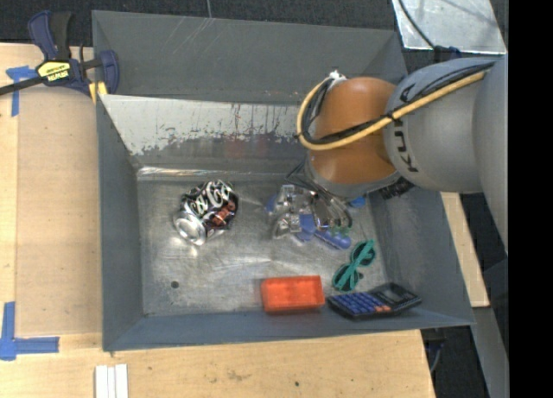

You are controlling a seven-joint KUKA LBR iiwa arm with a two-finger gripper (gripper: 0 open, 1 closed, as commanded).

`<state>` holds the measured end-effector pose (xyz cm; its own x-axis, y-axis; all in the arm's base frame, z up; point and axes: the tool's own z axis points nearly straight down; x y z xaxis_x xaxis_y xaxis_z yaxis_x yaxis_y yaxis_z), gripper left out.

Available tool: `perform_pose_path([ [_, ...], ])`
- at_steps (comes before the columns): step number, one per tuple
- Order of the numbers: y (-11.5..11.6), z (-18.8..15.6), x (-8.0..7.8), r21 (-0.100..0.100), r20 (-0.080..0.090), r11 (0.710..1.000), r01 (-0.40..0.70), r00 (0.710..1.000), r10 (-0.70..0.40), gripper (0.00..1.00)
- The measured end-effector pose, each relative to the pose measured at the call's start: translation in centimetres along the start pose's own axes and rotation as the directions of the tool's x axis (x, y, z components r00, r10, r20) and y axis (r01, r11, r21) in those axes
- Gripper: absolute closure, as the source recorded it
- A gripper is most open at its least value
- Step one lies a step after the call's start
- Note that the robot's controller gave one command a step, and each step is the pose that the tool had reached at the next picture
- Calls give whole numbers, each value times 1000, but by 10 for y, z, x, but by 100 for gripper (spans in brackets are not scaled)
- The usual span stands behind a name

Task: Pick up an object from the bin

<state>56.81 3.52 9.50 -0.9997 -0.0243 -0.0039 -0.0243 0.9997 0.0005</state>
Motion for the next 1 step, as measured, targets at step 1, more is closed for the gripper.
perform_pose_path([
  [1, -7, 13, -8, 0, -4, 996, 87, 996, -87, 100],
])
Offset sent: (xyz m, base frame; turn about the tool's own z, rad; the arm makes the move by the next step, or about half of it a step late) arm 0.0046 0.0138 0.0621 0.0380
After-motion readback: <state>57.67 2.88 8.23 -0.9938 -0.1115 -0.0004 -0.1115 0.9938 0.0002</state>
